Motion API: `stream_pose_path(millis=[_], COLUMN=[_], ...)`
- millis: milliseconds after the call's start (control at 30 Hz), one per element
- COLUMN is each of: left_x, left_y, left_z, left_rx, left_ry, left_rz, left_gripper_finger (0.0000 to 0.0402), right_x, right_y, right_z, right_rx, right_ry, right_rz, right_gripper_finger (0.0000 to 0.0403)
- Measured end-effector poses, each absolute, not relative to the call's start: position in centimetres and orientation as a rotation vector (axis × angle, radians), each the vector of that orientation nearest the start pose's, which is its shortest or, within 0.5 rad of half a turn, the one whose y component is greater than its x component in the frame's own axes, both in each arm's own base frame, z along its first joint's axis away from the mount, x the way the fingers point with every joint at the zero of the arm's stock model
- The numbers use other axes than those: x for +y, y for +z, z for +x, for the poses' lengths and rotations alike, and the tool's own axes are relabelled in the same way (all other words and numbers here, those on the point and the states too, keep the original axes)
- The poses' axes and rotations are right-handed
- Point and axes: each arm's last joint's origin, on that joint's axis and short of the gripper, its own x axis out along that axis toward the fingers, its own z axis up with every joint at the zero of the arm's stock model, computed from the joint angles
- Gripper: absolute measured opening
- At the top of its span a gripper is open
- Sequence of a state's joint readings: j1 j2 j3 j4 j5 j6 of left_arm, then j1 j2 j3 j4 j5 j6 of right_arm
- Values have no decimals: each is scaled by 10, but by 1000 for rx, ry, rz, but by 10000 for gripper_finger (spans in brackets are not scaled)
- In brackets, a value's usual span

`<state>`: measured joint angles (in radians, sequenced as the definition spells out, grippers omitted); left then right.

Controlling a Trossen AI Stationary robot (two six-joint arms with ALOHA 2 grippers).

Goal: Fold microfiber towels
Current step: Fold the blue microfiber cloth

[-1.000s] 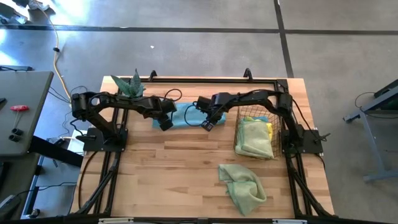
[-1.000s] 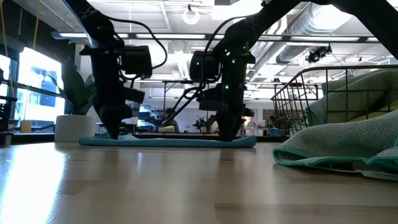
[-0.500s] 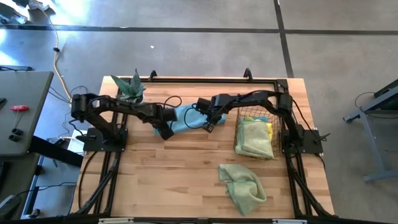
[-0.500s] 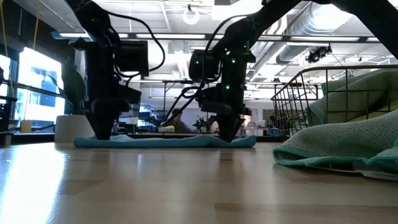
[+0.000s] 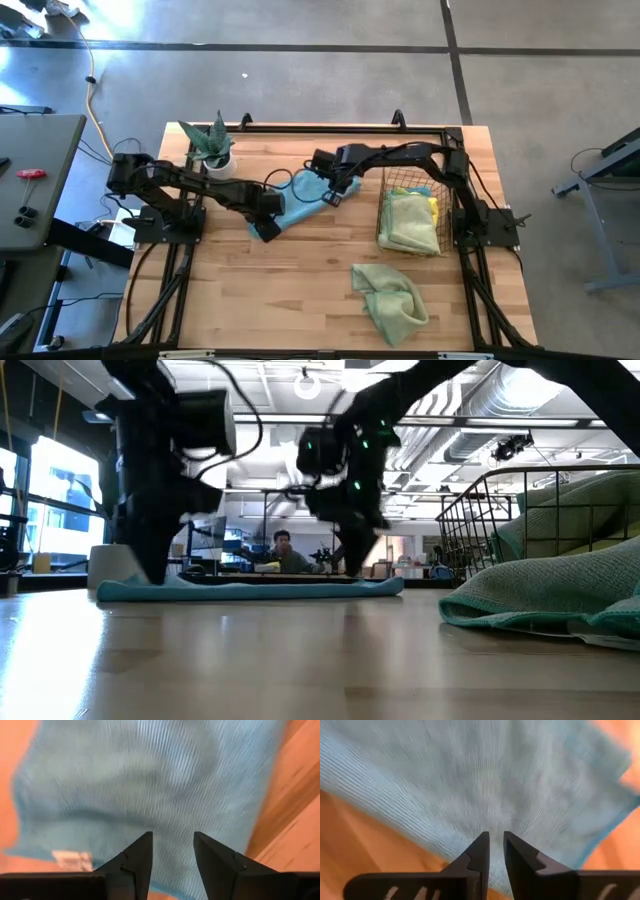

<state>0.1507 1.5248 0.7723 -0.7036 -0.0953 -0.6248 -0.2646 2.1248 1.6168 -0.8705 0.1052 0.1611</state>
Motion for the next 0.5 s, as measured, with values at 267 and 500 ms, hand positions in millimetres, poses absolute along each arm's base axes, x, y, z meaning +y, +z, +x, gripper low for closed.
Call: stream_pose_path(millis=[267, 500], left_x=[46, 55], left_y=[175, 171], left_z=[244, 241], left_rx=[1224, 1273], left_ry=[670, 673], left_rz=[-406, -352], left_gripper_finger=[133, 133], right_x=[-119, -128], right_y=[220, 223], right_z=[411, 382], right_rx=[1366, 1438], right_ry=[-474, -508], right_rz=[117, 185], right_gripper_finger=[48, 48])
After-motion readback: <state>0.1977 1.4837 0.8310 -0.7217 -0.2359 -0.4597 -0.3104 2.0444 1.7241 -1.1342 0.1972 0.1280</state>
